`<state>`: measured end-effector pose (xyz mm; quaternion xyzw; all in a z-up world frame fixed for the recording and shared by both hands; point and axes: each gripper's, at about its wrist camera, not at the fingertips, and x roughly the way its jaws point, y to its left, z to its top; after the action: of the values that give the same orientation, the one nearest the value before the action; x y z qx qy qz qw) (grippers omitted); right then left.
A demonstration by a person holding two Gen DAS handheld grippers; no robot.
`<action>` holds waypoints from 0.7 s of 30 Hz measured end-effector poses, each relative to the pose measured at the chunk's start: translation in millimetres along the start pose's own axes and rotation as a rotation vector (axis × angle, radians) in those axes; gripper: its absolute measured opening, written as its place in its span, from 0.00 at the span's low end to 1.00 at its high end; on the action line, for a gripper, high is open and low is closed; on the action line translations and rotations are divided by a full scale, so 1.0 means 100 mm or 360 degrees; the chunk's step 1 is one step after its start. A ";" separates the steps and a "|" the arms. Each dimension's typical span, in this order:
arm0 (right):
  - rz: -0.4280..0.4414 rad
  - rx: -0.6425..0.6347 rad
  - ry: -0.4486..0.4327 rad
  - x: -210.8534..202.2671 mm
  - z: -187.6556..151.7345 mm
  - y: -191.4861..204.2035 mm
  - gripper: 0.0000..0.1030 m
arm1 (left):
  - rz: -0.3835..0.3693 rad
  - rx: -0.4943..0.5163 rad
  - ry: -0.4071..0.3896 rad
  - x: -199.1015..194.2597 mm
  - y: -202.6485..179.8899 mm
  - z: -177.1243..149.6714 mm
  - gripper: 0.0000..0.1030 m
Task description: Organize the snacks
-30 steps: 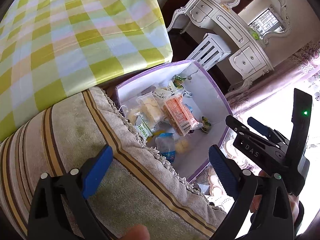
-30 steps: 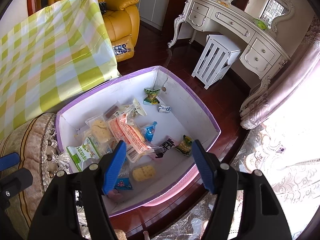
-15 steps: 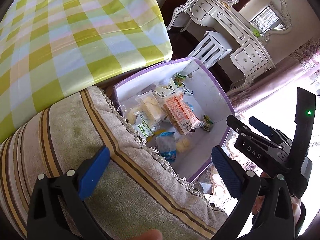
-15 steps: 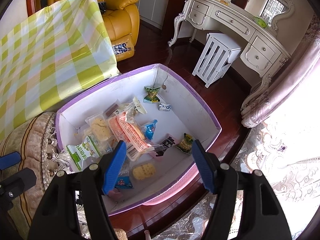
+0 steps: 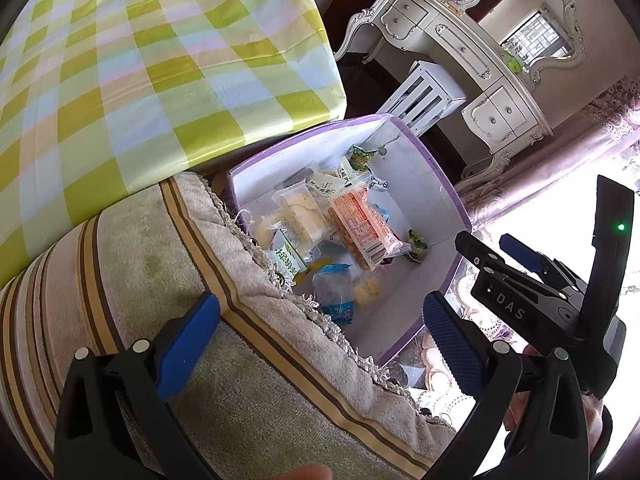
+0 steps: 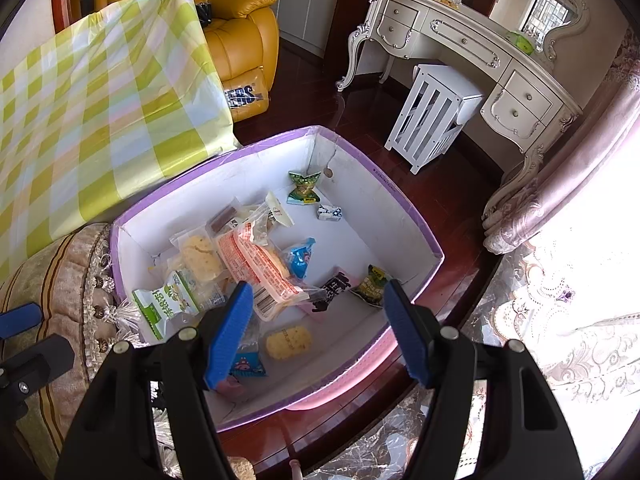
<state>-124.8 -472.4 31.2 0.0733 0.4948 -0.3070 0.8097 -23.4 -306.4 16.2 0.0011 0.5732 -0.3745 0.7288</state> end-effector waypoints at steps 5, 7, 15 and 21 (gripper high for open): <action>0.0004 -0.0001 0.0004 0.00 0.00 0.00 0.66 | 0.0001 0.0001 0.0003 0.01 0.00 0.00 0.96; 0.0006 -0.0003 0.0006 0.01 0.00 0.00 0.66 | 0.0000 0.0000 0.0003 0.01 0.00 0.00 0.96; 0.0006 -0.0004 0.0007 0.01 0.00 0.00 0.66 | 0.0007 0.0002 0.0002 0.01 -0.01 0.00 0.96; 0.0009 0.0005 0.0016 0.02 -0.01 -0.01 0.66 | 0.0017 0.0021 -0.0057 0.00 -0.05 -0.01 0.96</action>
<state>-125.3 -473.8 29.0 0.0774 0.4981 -0.3051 0.8080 -27.2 -309.4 17.8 0.0021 0.5575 -0.3744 0.7410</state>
